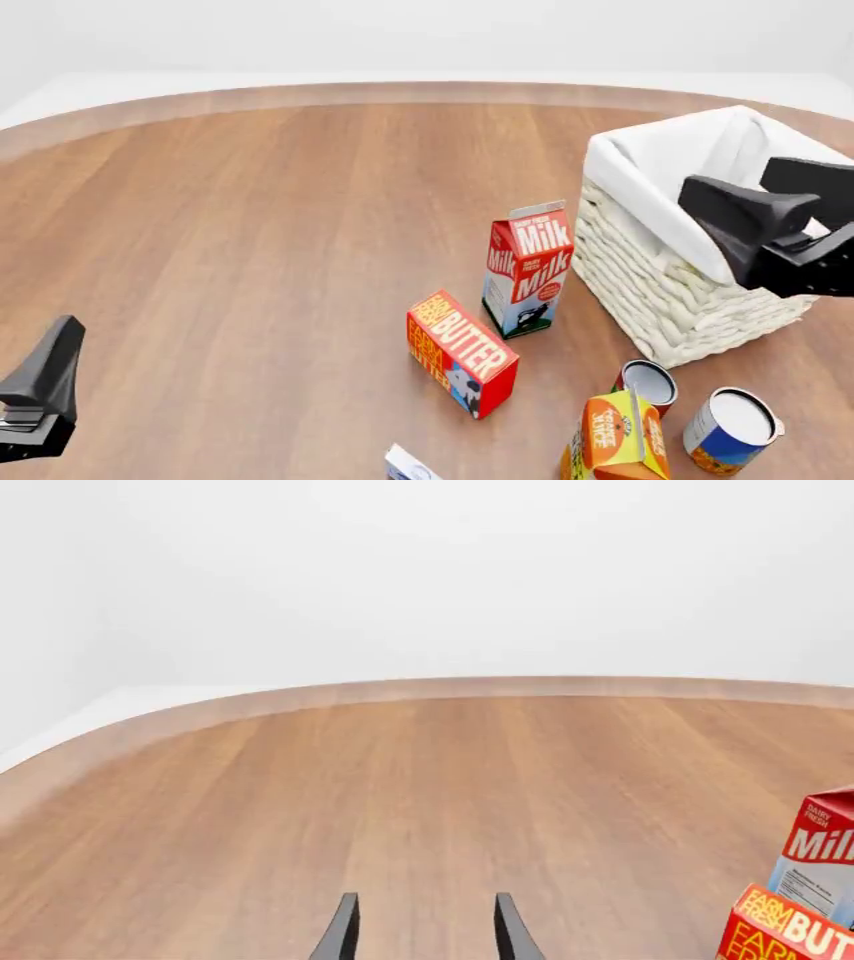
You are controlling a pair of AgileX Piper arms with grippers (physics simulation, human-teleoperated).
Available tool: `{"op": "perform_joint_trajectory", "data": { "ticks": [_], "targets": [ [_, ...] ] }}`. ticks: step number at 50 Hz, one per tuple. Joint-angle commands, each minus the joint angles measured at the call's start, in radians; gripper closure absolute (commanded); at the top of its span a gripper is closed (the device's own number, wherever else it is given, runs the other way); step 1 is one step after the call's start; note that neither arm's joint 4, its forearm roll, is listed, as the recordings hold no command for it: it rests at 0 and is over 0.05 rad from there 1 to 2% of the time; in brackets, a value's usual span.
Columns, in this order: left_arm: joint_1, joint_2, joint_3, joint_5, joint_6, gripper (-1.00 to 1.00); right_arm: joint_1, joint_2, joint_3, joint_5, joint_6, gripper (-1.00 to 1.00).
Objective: Pick up the cream cheese box and the butter, and put them in the basket.
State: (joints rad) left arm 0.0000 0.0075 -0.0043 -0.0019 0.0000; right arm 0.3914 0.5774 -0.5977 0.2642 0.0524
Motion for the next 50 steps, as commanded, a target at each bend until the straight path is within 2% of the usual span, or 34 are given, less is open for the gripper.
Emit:
{"op": "perform_joint_trajectory", "data": {
  "ticks": [1,2,3,4,6,8,17,18,20,33,37,50],
  "targets": [
    [0.0,0.0,0.0,0.0,0.0,-1.0,0.119,0.221,-0.174,0.079,0.034,-1.0],
    [0.0,0.0,0.0,0.0,0.0,-1.0,0.123,0.235,-0.184,0.081,0.054,-1.0],
    [0.0,0.0,0.0,0.0,0.0,-1.0,0.138,0.271,-0.208,0.093,0.03,-1.0],
    [0.0,0.0,0.0,0.0,0.0,-1.0,0.138,0.271,-0.208,0.093,0.03,-1.0],
    [0.0,0.0,0.0,0.0,0.0,-1.0,0.154,0.302,-0.241,0.107,0.07,-1.0],
    [0.0,0.0,0.0,0.0,0.0,-1.0,0.184,0.332,-0.263,0.123,0.083,-1.0],
    [0.0,0.0,0.0,0.0,0.0,-1.0,0.233,0.507,-0.343,0.153,0.069,-1.0],
    [0.0,0.0,0.0,0.0,0.0,-1.0,0.251,0.526,-0.343,0.142,0.086,-1.0],
    [0.0,0.0,0.0,0.0,0.0,-1.0,0.256,0.553,-0.342,0.12,0.076,-1.0],
    [0.0,0.0,0.0,0.0,0.0,-1.0,0.341,0.71,-0.4,0.088,0.115,-1.0],
    [0.0,0.0,0.0,0.0,0.0,-1.0,0.343,0.731,-0.433,0.107,0.111,-1.0],
    [0.0,0.0,0.0,0.0,0.0,-1.0,0.328,0.779,-0.435,0.117,0.114,-1.0]
  ]
}}
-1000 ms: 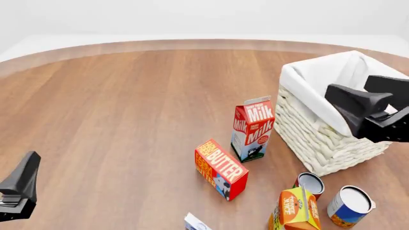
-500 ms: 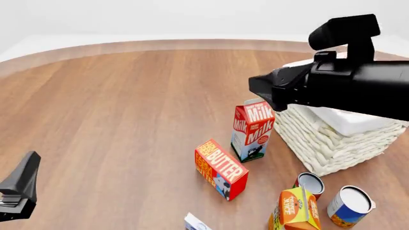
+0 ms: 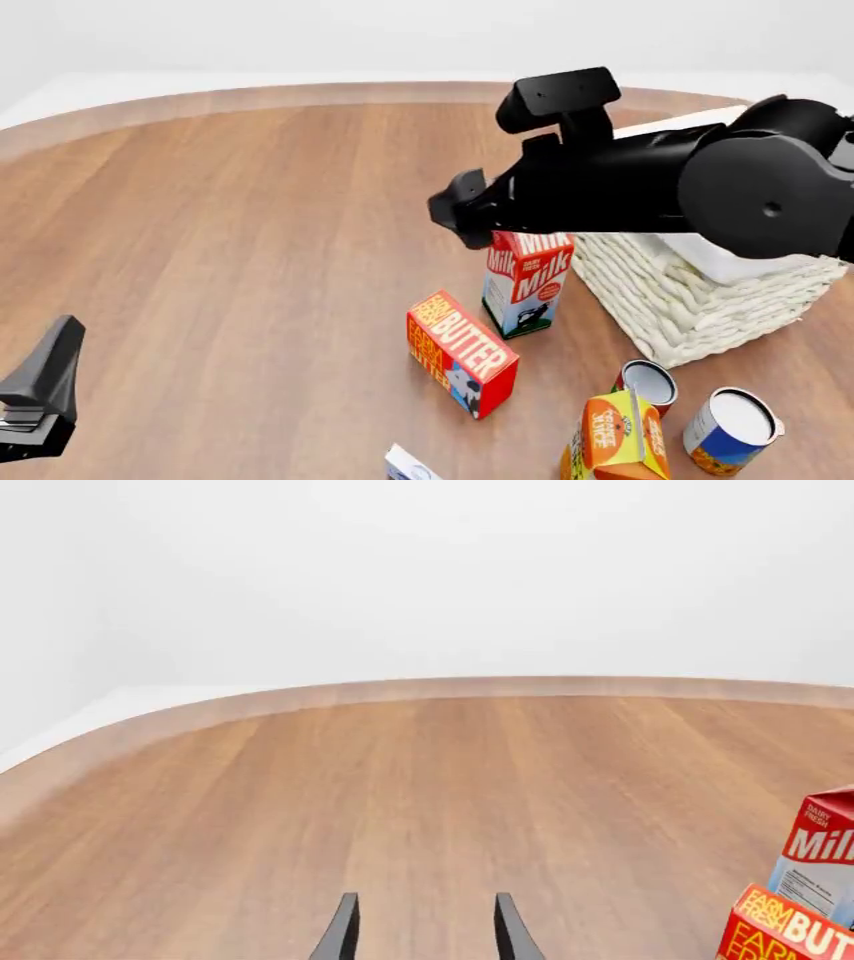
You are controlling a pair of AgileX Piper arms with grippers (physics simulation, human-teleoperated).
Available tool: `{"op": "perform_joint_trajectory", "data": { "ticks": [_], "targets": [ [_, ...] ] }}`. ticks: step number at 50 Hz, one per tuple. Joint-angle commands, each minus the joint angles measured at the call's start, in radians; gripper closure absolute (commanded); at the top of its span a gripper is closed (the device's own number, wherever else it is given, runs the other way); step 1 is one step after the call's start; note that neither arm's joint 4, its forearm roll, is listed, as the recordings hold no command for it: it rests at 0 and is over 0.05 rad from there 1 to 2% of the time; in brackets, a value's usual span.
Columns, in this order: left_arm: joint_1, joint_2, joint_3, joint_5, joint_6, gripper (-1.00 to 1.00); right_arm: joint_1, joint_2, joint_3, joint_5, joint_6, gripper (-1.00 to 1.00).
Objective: Pick up the cream cheese box and the butter, and put them in the basket.
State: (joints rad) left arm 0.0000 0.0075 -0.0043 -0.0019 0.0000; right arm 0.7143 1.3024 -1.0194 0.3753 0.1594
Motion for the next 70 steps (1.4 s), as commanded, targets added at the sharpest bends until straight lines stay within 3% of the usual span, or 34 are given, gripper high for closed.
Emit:
{"op": "perform_joint_trajectory", "data": {
  "ticks": [1,14,36,70],
  "targets": [
    [0.0,0.0,0.0,0.0,0.0,-1.0,-0.003,0.067,-0.003,-0.003,0.002,-1.0],
    [0.0,0.0,0.0,0.0,0.0,-1.0,-0.038,0.088,0.038,-0.015,-0.003,-1.0],
    [0.0,0.0,0.0,0.0,0.0,-1.0,0.001,0.134,0.156,-0.108,0.05,-1.0],
    [0.0,0.0,0.0,0.0,0.0,-1.0,0.022,0.207,0.214,-0.17,0.091,-1.0]
  ]
}}
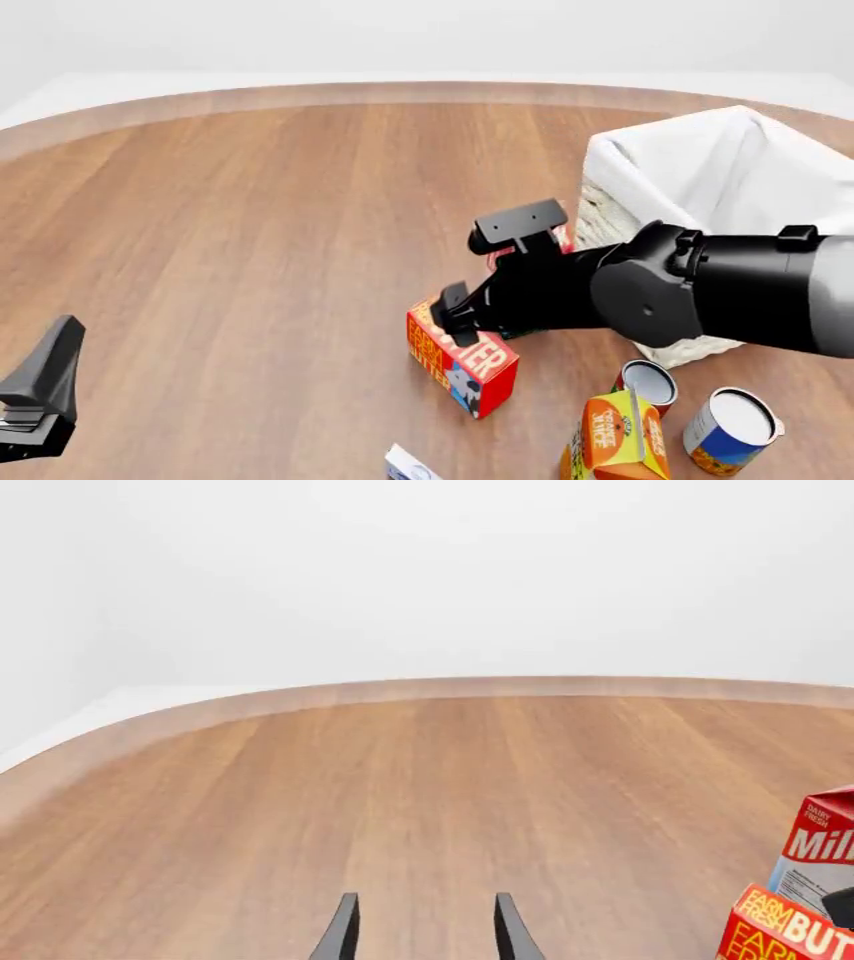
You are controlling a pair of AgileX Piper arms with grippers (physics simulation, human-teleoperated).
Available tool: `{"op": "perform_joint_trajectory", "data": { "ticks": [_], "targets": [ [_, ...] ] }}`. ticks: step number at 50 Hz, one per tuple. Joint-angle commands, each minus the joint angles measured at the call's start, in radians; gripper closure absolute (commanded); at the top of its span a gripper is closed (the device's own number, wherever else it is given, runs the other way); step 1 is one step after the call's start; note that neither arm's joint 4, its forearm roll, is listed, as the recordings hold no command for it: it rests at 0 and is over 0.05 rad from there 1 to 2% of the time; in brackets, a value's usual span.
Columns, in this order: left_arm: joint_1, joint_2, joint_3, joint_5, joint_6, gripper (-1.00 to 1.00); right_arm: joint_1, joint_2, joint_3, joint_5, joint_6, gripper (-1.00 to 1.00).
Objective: Pick up the cream cheese box and the butter, and put them in the basket.
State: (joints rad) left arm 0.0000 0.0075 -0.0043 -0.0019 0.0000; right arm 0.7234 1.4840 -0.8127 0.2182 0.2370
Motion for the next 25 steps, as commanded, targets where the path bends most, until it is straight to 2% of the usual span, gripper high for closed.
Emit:
{"op": "perform_joint_trajectory", "data": {
  "ticks": [1,6,11,18,25],
  "targets": [
    [0.0,0.0,0.0,0.0,0.0,-1.0,0.012,0.027,0.006,-0.013,0.013,-1.0],
    [0.0,0.0,0.0,0.0,0.0,-1.0,0.028,0.045,0.031,-0.036,0.029,-1.0],
    [0.0,0.0,0.0,0.0,0.0,-1.0,0.022,0.047,0.011,-0.011,0.002,-1.0],
    [0.0,0.0,0.0,0.0,0.0,-1.0,0.018,0.067,0.03,-0.034,0.003,-1.0],
    [0.0,0.0,0.0,0.0,0.0,-1.0,-0.007,0.062,0.028,-0.013,-0.018,-1.0]
  ]
}}
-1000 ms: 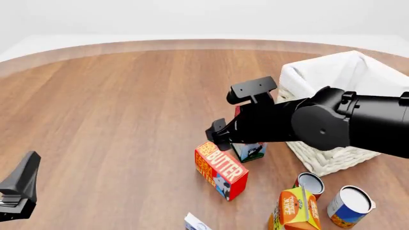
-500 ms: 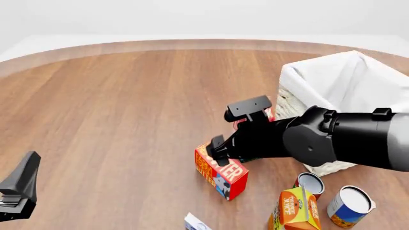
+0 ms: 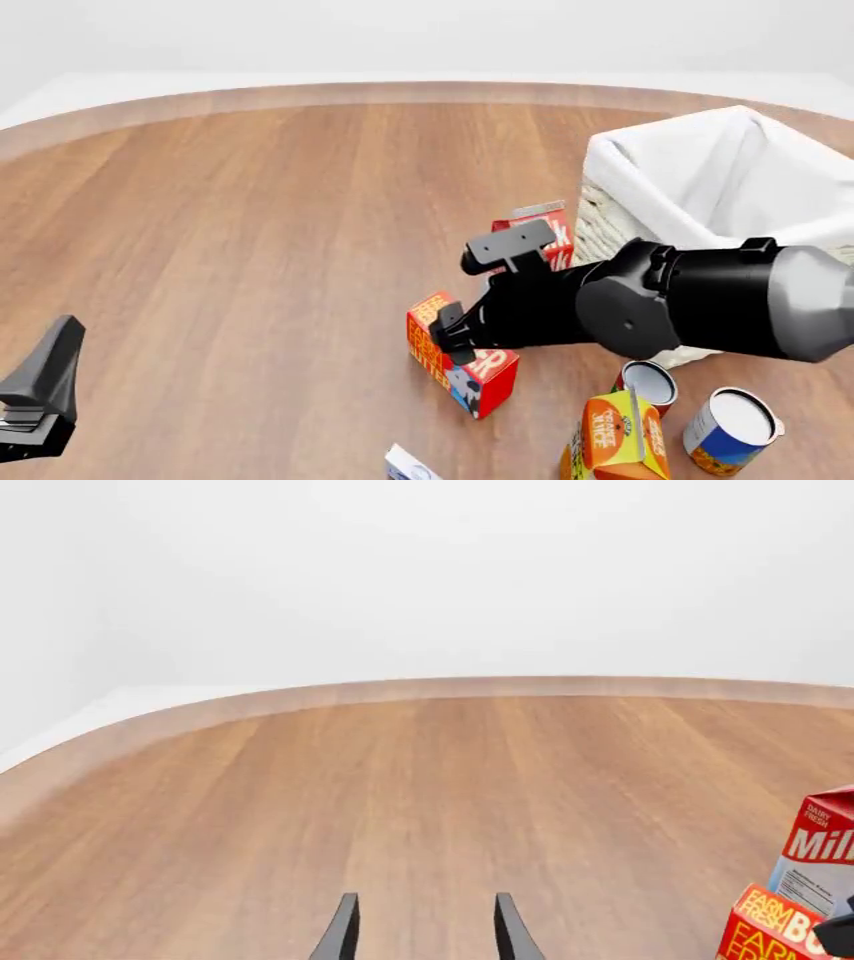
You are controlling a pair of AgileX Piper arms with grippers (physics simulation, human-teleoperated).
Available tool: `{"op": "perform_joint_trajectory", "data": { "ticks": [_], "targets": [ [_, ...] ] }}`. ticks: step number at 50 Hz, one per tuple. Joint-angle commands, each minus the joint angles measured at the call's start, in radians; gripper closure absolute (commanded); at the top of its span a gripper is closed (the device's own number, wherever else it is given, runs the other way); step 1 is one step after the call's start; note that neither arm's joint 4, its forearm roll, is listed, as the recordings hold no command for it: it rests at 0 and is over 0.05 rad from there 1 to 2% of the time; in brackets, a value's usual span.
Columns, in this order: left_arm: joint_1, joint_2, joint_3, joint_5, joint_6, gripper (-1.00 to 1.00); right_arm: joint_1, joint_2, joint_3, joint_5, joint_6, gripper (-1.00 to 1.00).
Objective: Pick up the cream cheese box and the butter, and put them in the basket.
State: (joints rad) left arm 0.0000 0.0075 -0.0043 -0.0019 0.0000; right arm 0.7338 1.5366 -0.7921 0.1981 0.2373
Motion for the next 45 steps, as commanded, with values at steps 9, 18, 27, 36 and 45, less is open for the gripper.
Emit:
{"op": "perform_joint_trajectory", "data": {
  "ticks": [9,18,27,36,45],
  "targets": [
    [0.0,0.0,0.0,0.0,0.0,-1.0,-0.014,0.027,0.027,-0.016,-0.011,-1.0],
    [0.0,0.0,0.0,0.0,0.0,-1.0,-0.008,0.045,0.042,-0.04,0.0,-1.0],
    [0.0,0.0,0.0,0.0,0.0,-1.0,-0.013,0.062,0.056,-0.061,-0.003,-1.0],
    [0.0,0.0,0.0,0.0,0.0,-1.0,-0.031,0.069,0.064,-0.078,-0.016,-1.0],
    [0.0,0.0,0.0,0.0,0.0,-1.0,-0.019,0.069,0.078,-0.09,-0.004,-1.0]
  ]
}}
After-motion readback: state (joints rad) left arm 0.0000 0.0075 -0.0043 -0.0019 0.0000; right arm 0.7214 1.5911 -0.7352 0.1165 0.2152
